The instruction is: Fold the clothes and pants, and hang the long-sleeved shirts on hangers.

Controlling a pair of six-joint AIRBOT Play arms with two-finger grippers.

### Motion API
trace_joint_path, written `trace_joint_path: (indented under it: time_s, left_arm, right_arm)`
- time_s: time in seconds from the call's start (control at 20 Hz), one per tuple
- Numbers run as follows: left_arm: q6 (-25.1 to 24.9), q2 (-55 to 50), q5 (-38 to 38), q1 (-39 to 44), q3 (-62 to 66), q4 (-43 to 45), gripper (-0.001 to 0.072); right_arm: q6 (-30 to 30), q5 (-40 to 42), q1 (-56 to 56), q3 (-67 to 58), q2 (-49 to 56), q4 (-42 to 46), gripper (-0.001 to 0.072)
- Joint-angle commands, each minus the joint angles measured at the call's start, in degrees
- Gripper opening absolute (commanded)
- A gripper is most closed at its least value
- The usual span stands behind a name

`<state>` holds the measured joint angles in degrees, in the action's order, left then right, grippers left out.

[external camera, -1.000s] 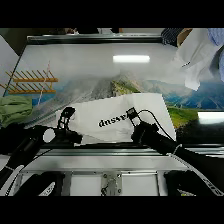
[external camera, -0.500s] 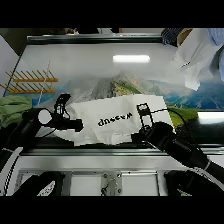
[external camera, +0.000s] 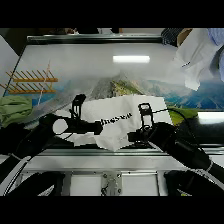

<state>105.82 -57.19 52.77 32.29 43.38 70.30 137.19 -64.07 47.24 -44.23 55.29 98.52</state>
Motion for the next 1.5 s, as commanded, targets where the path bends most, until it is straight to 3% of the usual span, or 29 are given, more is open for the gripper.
trace_joint_path:
  time_s: [0.0, 0.3, 0.8, 0.9, 1.0, 1.25, 1.45]
  left_arm:
    - [7.7, -6.1, -3.8, 9.8, 0.0, 1.2, 0.067]
    - [11.3, -11.2, -4.4, 16.1, 0.0, 2.2, 0.0669]
    - [13.2, -16.4, -6.5, 16.5, 0.0, 2.2, 0.0668]
    - [13.1, -17.5, -6.3, 16.5, 0.1, 2.1, 0.0595]
    - [13.1, -18.9, -5.7, 17.8, 0.1, 2.3, 0.0595]
    - [13.2, -19.1, -0.6, 19.4, 3.7, 9.0, 0.0025]
    - [11.8, -18.4, 9.7, 17.3, 13.4, 17.3, 0.0019]
  right_arm:
    - [1.1, 1.3, 0.0, 0.0, 0.0, -1.3, 0.0035]
    - [2.8, 2.4, 0.0, 0.0, -0.1, -1.1, 0.0035]
    - [3.9, 3.9, 0.0, 0.0, -3.0, -1.1, 0.0035]
    - [3.9, 3.9, 0.0, 0.0, -3.1, -1.1, 0.0035]
    - [3.9, 3.9, 0.0, 0.0, -3.1, -1.1, 0.0036]
    - [3.8, 3.7, 0.0, 0.0, -3.1, -1.1, 0.0036]
    - [2.1, 2.9, -0.3, -0.9, -3.3, -0.7, 0.0035]
